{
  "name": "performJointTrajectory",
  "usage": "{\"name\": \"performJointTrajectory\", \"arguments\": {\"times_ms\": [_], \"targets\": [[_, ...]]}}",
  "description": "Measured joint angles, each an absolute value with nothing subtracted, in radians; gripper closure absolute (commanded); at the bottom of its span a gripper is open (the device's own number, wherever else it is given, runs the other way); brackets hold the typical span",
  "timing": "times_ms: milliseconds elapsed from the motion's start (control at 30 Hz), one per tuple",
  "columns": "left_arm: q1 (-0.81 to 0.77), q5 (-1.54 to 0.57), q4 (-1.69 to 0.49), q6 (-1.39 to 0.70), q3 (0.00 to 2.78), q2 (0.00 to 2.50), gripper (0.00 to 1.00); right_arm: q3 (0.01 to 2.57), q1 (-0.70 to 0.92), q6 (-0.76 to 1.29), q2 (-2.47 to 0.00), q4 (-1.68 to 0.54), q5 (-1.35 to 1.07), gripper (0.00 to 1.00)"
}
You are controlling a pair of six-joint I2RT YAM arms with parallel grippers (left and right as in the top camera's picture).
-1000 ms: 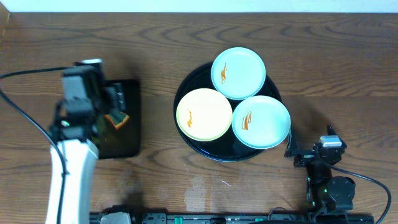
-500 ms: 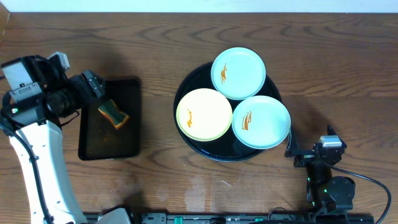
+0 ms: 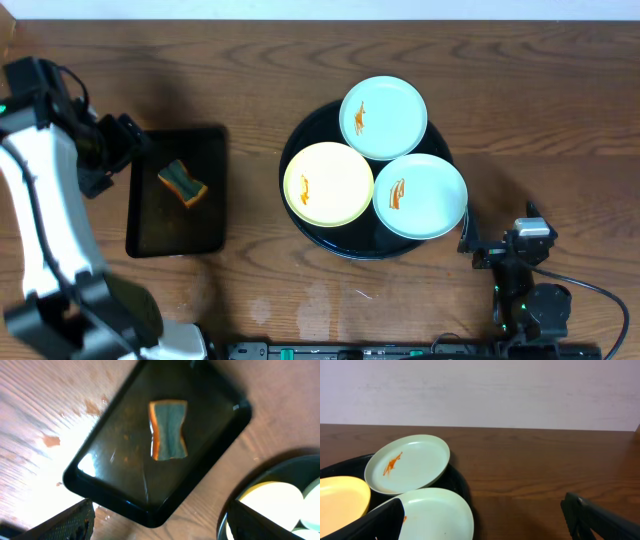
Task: Clean dirty plates on tray and stack at the side
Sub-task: 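Raise the left arm and move the left gripper over the sponge, then lower the left gripper onto the green sponge and close on it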
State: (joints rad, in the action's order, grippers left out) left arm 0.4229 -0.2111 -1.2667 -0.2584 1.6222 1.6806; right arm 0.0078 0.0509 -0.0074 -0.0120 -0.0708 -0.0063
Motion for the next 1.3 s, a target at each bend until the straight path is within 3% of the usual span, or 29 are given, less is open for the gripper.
{"name": "performJointTrajectory", "arguments": {"times_ms": [400, 767, 800, 833, 1300], "targets": [[0.404, -0.339, -1.208, -0.373, 1.622, 1.854, 0.14, 0.008, 0.051, -0.007, -0.012, -0.071, -0.006, 0.01], [0.262, -0.13, -1.183, -0.486, 1.622, 1.964, 0.14, 0.008, 0.051, -0.007, -0.012, -0.071, -0.006, 0.01], [0.253, -0.106, -1.177, -0.501, 1.622, 1.968, 0.14, 0.008, 0.051, -0.007, -0.012, -0.071, -0.006, 0.01], [0.249, -0.088, -1.168, -0.512, 1.622, 1.97, 0.0, 0.008, 0.051, -0.007, -0.012, -0.071, -0.006, 0.01], [0.254, -0.088, -0.987, -0.503, 1.458, 1.972, 0.0, 0.008, 0.051, -0.007, -0.012, -0.071, -0.006, 0.01]]}}
